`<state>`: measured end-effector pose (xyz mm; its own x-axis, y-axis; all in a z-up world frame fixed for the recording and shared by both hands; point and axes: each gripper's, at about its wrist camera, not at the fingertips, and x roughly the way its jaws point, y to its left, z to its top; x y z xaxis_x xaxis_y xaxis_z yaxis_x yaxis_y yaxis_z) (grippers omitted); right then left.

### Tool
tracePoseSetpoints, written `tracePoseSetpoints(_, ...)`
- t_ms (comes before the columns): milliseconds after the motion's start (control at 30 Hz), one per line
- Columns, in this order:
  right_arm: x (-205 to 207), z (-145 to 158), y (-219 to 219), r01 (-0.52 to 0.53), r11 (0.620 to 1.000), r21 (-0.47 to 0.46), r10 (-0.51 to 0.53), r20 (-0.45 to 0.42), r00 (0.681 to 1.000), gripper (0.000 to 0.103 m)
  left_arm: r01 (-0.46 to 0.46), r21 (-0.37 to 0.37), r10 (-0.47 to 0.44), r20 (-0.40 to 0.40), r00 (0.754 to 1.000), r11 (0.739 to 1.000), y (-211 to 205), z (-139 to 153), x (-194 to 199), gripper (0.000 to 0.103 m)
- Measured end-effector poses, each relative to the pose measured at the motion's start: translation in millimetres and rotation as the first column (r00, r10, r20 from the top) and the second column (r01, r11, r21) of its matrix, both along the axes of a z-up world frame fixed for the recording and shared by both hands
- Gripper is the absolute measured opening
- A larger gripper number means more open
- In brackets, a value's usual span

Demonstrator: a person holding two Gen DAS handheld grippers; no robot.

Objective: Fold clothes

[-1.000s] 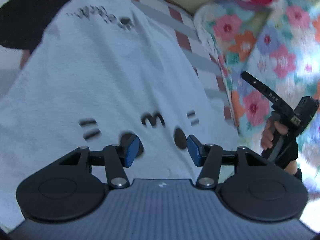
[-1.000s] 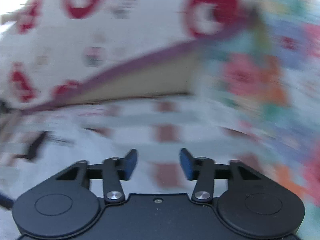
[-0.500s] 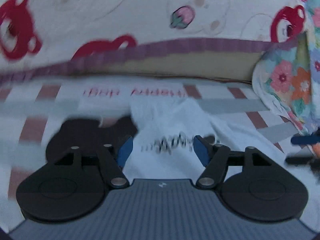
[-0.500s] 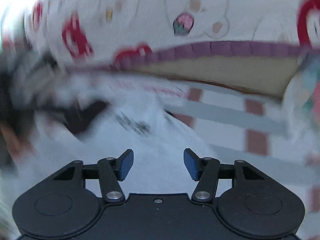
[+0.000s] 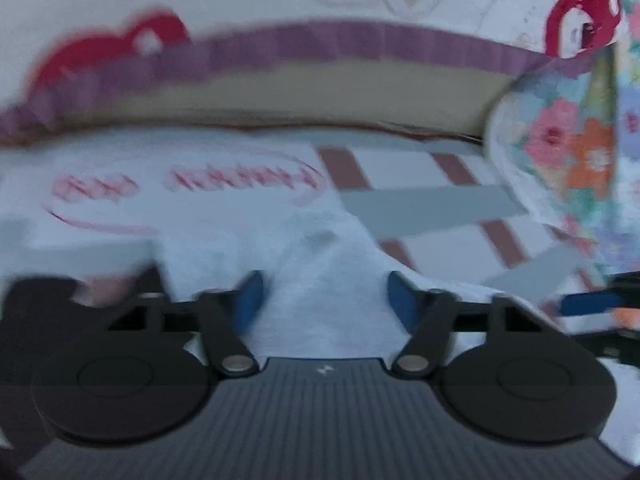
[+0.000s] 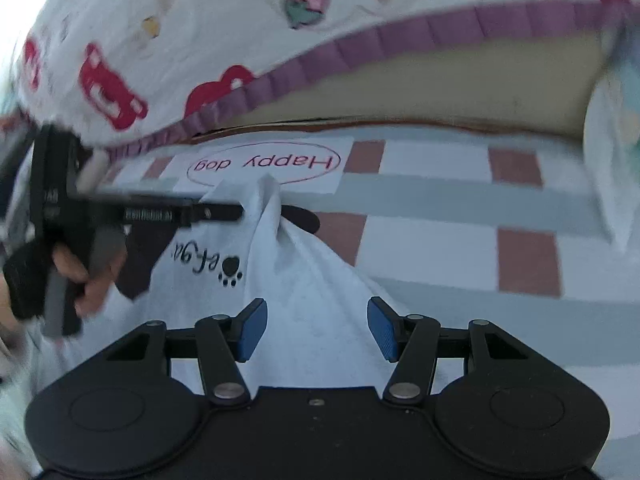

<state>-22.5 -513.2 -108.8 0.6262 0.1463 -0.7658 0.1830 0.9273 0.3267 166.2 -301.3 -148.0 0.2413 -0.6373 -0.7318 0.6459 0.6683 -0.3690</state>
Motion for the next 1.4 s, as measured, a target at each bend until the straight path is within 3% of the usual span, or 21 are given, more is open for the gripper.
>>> tracePoseSetpoints(33,3,-5,-1,0.015,1.000,0.015,-0.015,0.000,1.000,0.061,0.015,-0.025,-0.016,-0.044,0.999,1.000,1,-4,1,0.002)
tracePoseSetpoints(267,5,-19,-11,0.065,0.995,0.073,-0.065,0.001,0.998,0.061,0.007,-0.182,0.009,0.090,0.996,0.983,57,28,-74,0.002)
tracePoseSetpoints(400,1,-10,-16,0.066,0.997,0.051,-0.067,0.015,0.998,0.061,0.051,-0.260,-0.058,-0.023,0.998,0.964,98,33,-137,0.002)
tracePoseSetpoints(467,-3,-3,-18,0.082,0.993,0.081,-0.085,0.045,0.995,0.061,0.069,-0.247,-0.097,-0.100,0.990,0.967,114,24,-167,0.002)
tracePoseSetpoints(567,-3,4,-12,0.069,0.991,0.112,-0.077,0.069,0.995,0.061,0.043,-0.212,-0.085,-0.194,0.977,0.976,139,6,-201,0.002)
tracePoseSetpoints(700,5,5,18,-0.023,0.996,0.083,0.018,0.063,0.998,0.061,-0.009,-0.192,-0.037,-0.236,0.971,0.981,158,-7,-215,0.002)
tracePoseSetpoints(800,18,8,63,-0.168,0.986,0.012,0.167,0.065,0.984,0.061,-0.005,-0.204,-0.047,-0.252,0.967,0.979,161,-8,-216,0.002)
tracePoseSetpoints(900,30,11,110,-0.313,0.947,-0.068,0.317,0.053,0.947,0.061,0.022,-0.242,-0.082,-0.241,0.967,0.970,164,-1,-215,0.002)
tracePoseSetpoints(1033,37,4,168,-0.532,0.785,-0.316,0.532,-0.095,0.841,0.061,0.055,-0.246,-0.109,-0.211,0.971,0.968,170,7,-216,0.002)
tracePoseSetpoints(1167,43,-18,162,-0.528,0.761,-0.377,0.487,-0.206,0.849,0.061,0.045,-0.230,-0.101,-0.238,0.966,0.972,174,0,-213,0.002)
tracePoseSetpoints(1200,45,-24,161,-0.527,0.754,-0.392,0.473,-0.233,0.850,0.056,0.043,-0.222,-0.096,-0.237,0.967,0.974,174,-1,-214,0.002)
tracePoseSetpoints(1233,46,-29,159,-0.527,0.748,-0.403,0.461,-0.255,0.850,0.040,0.042,-0.214,-0.094,-0.236,0.967,0.976,175,-3,-214,0.002)
tracePoseSetpoints(1267,41,-29,155,-0.522,0.756,-0.395,0.459,-0.250,0.853,0.005,0.042,-0.208,-0.092,-0.235,0.968,0.977,176,-5,-214,0.002)
tracePoseSetpoints(1333,25,-11,150,-0.460,0.793,-0.399,0.433,-0.160,0.887,0.006,0.048,-0.216,-0.098,-0.228,0.969,0.975,177,-4,-215,0.002)
tracePoseSetpoints(1400,0,24,145,-0.313,0.851,-0.422,0.342,-0.009,0.940,0.005,0.054,-0.261,-0.111,-0.208,0.972,0.964,181,1,-215,0.003)
